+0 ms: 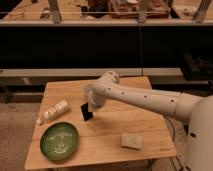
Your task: Knock the eraser over
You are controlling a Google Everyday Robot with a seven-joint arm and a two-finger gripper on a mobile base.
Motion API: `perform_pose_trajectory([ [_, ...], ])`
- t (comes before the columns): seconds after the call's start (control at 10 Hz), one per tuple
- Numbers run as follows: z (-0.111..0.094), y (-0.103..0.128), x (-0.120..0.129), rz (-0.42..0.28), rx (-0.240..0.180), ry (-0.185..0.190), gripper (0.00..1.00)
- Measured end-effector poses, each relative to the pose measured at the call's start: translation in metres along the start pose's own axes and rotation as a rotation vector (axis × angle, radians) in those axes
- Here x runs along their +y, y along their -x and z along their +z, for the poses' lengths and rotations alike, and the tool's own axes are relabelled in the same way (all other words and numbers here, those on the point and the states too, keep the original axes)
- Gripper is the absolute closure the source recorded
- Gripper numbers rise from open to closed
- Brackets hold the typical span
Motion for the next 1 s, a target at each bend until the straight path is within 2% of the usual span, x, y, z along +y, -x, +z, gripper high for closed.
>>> perform_pose_trajectory([
  [1.0,0.0027,-0.001,-0.0032,0.014,0.001,-0.007,0.82],
])
